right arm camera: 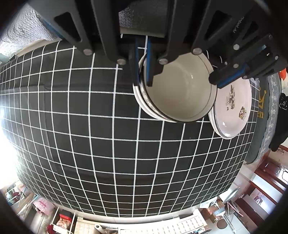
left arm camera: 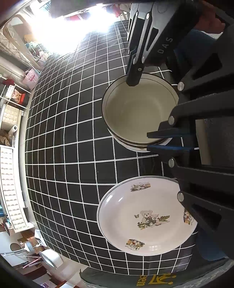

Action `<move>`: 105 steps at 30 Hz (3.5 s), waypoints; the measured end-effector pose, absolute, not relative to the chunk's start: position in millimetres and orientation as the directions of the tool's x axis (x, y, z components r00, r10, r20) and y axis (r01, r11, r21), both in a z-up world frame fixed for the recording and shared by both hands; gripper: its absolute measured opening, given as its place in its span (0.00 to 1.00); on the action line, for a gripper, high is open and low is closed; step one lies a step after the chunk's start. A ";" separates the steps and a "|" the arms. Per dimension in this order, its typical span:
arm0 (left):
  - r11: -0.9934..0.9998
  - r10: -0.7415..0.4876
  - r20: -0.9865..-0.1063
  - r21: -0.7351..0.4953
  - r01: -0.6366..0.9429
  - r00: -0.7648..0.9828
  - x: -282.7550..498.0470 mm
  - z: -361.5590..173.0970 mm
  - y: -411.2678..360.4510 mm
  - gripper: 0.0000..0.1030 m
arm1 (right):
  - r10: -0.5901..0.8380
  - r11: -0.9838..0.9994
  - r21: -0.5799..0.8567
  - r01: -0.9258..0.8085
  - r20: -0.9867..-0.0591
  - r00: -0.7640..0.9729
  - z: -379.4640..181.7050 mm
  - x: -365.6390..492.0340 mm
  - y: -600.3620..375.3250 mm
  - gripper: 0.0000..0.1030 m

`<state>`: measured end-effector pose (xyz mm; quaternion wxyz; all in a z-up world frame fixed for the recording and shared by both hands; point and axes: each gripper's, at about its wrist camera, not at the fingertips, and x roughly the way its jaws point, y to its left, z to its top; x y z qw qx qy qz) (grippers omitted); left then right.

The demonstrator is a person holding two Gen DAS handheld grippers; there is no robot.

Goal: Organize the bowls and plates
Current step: 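Carry the floral-rimmed bowl onto the nested white bowls with both grippers, then lower the floral bowl into the nested bowls and open both grippers, then grasp the rim of the three-bowl stack with both grippers, then lift and carry the bowl stack over the cartoon-print plate stack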

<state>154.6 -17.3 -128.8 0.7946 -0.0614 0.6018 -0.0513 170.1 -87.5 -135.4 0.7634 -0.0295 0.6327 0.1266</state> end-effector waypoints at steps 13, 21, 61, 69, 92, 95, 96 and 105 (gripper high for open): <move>0.988 -0.152 -0.943 -0.146 0.040 0.298 152.1 -116.3 -22.1 0.06 | 0.180 0.964 0.132 -0.232 -0.963 0.200 -128.5 168.3 -90.5 0.10; 0.987 -0.160 -0.919 -0.145 0.068 0.360 147.2 -87.0 -14.1 0.25 | 0.190 0.955 0.119 -0.272 -0.950 0.250 -100.2 172.0 -96.9 0.24; 0.879 -0.477 -0.852 -0.467 0.101 0.215 168.6 -184.5 13.1 0.45 | 0.377 0.925 0.378 -0.034 -0.904 0.199 -170.5 172.7 -123.2 0.77; 0.876 -0.482 -0.854 -0.469 0.113 0.197 167.9 -196.5 12.8 0.45 | 0.413 0.910 0.410 -0.054 -0.892 0.183 -179.9 177.6 -117.6 0.63; 0.889 -0.457 -0.862 -0.452 0.076 0.217 160.6 -203.0 1.6 0.37 | 0.409 0.911 0.413 -0.015 -0.894 0.182 -183.7 159.6 -141.3 0.47; 0.894 -0.445 -0.868 -0.443 0.062 0.219 159.2 -202.7 1.1 0.38 | 0.396 0.916 0.401 -0.010 -0.900 0.181 -180.4 160.9 -137.5 0.46; 0.897 -0.440 -0.872 -0.437 0.060 0.217 159.5 -202.1 0.5 0.38 | 0.398 0.914 0.405 0.004 -0.900 0.180 -180.2 161.1 -139.2 0.46; 0.906 -0.419 -0.876 -0.419 0.052 0.239 160.4 -180.6 -1.3 0.37 | 0.390 0.919 0.395 -0.004 -0.904 0.173 -162.8 163.9 -122.3 0.45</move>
